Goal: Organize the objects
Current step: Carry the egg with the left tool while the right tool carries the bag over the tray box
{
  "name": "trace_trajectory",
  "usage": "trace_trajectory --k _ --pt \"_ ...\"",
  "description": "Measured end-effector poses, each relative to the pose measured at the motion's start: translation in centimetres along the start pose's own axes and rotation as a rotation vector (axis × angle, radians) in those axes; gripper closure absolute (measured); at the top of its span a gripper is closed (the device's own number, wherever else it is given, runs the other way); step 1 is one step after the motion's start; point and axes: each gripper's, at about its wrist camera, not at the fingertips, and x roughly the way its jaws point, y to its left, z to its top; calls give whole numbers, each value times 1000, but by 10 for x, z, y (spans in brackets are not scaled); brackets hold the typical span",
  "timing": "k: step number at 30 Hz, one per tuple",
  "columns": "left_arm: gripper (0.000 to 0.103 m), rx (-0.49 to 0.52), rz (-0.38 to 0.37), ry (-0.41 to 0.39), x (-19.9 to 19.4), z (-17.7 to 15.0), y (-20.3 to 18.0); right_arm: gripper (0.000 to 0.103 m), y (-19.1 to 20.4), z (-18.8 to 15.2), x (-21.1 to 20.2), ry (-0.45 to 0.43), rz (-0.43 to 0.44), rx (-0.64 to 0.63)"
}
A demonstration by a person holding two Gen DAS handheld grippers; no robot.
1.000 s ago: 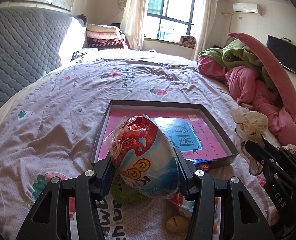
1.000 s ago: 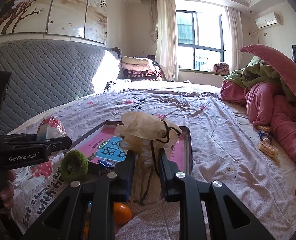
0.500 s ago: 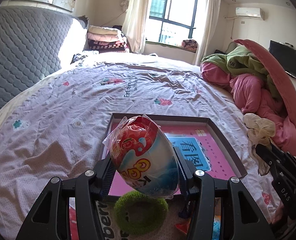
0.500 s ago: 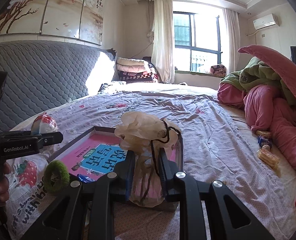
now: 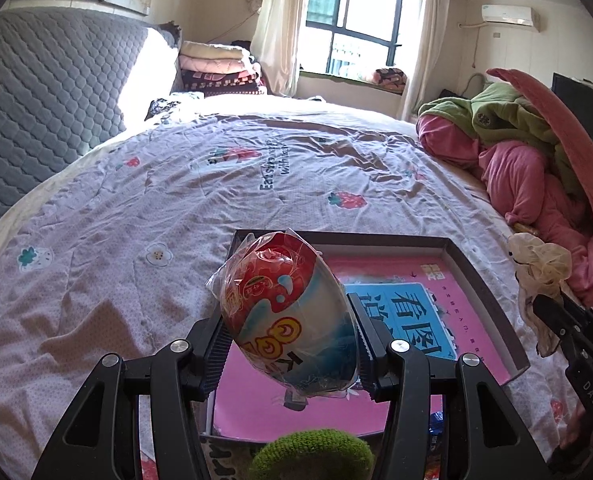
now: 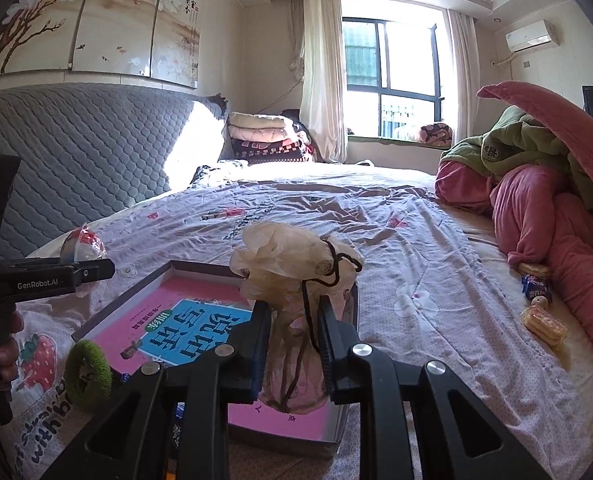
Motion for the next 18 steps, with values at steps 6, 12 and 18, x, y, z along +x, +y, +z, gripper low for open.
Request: trace_trajectory --k 6,12,18 --pt "48 15 -9 41 20 -14 -6 80 5 -15 18 71 20 3" --pt "48 13 -24 63 28 -19 -9 80 8 -25 31 128 19 2" --pt "48 14 -19 86 36 -22 -8 80 6 -28 37 159 17 9"
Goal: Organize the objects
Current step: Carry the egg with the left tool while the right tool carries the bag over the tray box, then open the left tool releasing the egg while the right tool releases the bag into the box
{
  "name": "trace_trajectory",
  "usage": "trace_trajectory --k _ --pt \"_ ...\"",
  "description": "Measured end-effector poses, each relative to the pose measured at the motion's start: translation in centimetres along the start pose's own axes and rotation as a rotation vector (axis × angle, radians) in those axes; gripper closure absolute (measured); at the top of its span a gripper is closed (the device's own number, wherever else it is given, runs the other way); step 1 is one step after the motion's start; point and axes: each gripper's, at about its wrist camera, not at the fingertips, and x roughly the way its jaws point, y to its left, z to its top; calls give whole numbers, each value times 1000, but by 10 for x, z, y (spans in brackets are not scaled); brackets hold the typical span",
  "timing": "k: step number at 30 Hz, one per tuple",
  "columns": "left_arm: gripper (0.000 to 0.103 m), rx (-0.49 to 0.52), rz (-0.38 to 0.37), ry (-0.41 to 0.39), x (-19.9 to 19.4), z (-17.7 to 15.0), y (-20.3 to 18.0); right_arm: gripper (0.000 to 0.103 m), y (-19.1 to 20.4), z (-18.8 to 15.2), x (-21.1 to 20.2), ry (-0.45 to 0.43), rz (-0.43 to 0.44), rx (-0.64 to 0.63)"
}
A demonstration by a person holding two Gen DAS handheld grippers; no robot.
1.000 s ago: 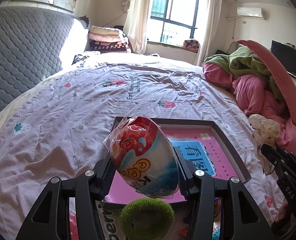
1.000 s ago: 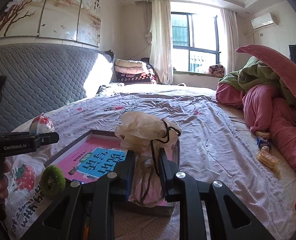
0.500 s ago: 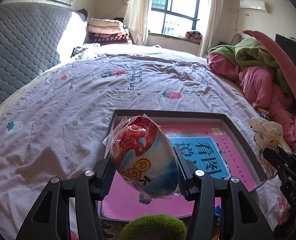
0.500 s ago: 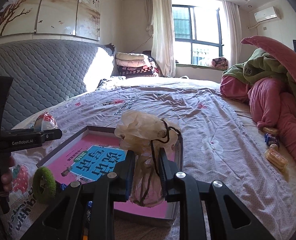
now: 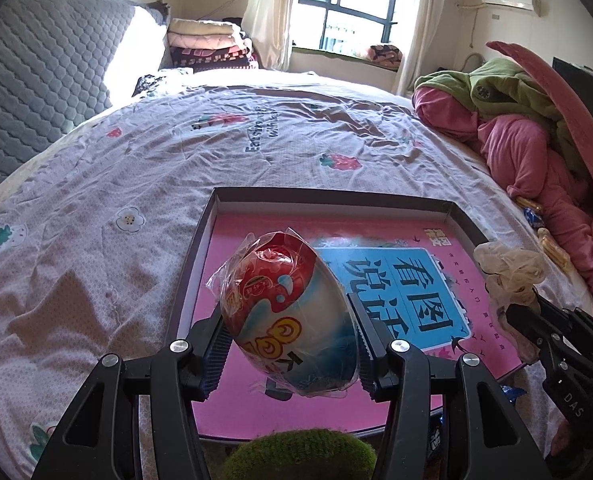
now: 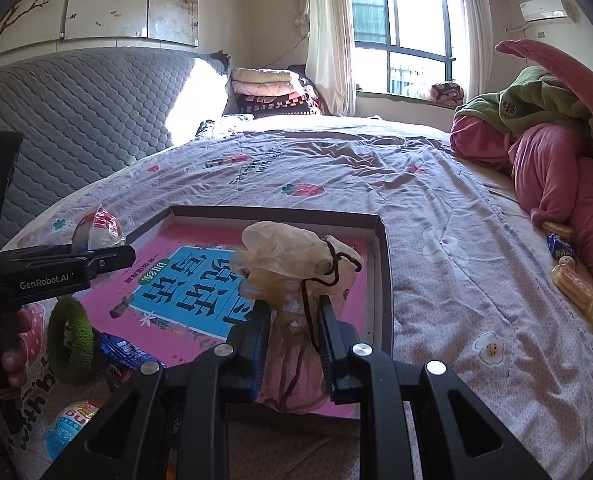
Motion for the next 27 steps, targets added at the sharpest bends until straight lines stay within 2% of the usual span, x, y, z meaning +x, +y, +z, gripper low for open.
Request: trace_trajectory --k 9,14,16,19,23,27 --pt "47 32 56 41 9 -4 -3 79 -2 -3 9 54 -11 11" --pt "47 35 59 62 13 -7 -4 69 -5 -4 13 80 -22 26" --pt "47 35 58 64 13 -7 -4 61 -6 -5 13 84 -21 30" --pt "46 32 61 65 12 -7 -4 56 -6 -4 12 83 -24 31" --pt "38 22 55 63 7 -7 -3 51 -6 -3 6 66 -26 27" --pt "37 19 58 60 3 -7 -5 47 -5 -2 2 53 -27 22"
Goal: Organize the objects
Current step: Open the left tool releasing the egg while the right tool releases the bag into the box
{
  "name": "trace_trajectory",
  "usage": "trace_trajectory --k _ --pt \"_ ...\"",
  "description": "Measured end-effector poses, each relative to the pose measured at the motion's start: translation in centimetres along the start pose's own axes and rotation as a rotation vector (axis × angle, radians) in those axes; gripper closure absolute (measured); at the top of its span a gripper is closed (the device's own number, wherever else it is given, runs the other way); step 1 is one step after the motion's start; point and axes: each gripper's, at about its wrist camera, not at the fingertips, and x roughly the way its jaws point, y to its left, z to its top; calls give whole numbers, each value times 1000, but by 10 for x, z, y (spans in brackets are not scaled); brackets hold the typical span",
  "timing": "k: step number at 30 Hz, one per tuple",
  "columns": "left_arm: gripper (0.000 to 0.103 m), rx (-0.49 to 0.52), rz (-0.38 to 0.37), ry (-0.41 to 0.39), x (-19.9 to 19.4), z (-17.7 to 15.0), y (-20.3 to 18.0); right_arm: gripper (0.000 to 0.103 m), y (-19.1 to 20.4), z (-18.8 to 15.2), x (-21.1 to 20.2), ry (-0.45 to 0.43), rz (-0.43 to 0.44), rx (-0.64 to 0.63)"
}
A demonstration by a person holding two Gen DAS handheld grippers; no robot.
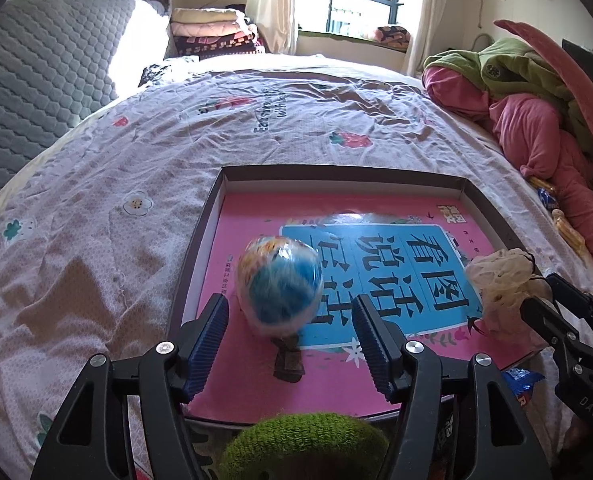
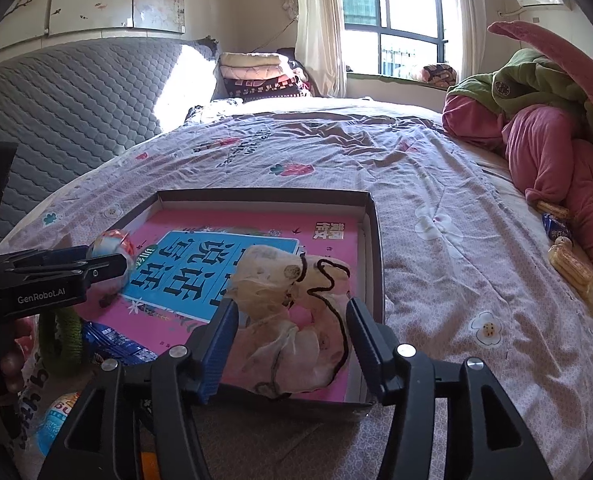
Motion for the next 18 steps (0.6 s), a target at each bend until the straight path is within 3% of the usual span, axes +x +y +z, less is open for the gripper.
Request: trace_trajectory --k 18 --pt "37 -9 12 -33 -33 -4 -3 39 4 7 -23 -65 11 -17"
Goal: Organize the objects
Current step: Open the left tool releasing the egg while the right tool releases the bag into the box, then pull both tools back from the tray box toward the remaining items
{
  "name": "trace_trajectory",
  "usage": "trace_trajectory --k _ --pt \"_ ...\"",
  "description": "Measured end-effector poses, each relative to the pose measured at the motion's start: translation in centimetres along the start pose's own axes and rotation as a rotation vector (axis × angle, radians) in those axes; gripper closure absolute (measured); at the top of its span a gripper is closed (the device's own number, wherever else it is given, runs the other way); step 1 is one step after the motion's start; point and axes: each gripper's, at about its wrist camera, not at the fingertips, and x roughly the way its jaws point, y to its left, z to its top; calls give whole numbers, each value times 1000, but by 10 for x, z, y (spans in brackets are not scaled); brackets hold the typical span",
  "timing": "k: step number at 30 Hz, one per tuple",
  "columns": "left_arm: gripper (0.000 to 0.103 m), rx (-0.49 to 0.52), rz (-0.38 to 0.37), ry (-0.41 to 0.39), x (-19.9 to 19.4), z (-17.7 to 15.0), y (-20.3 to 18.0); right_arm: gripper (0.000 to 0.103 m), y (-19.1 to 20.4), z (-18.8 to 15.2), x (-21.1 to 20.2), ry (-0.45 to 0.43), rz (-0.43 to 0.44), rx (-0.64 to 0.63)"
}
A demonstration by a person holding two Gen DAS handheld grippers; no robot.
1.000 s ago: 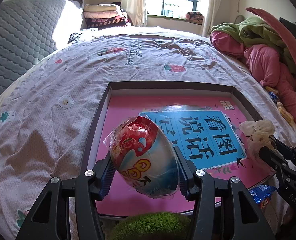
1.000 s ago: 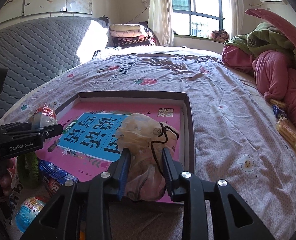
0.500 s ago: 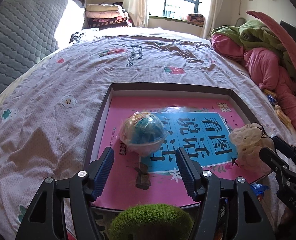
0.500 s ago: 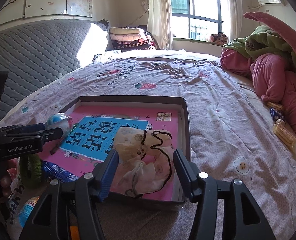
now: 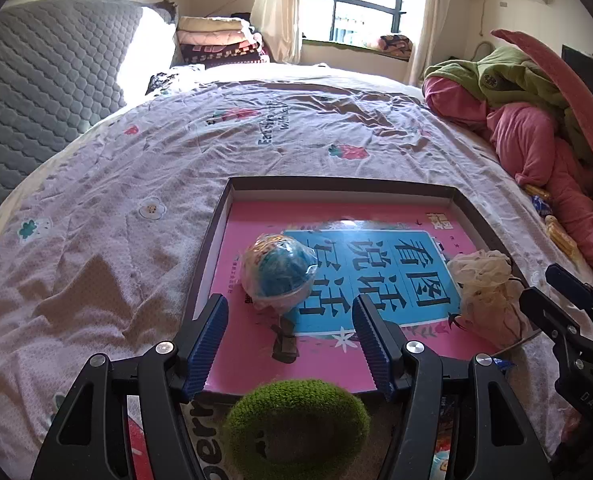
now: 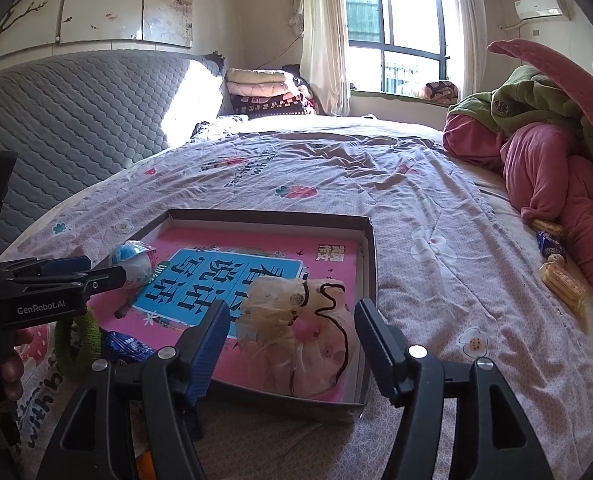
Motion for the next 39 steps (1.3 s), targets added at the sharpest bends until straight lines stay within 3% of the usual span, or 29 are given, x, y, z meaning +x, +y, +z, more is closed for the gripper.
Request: trace_trajectory --k 17,39 --pt "36 3 39 -24 -39 -12 4 34 4 2 -29 -72 12 -7" --pt "36 -10 28 -52 -77 -29 16 28 11 -5 -77 -124 -1 41"
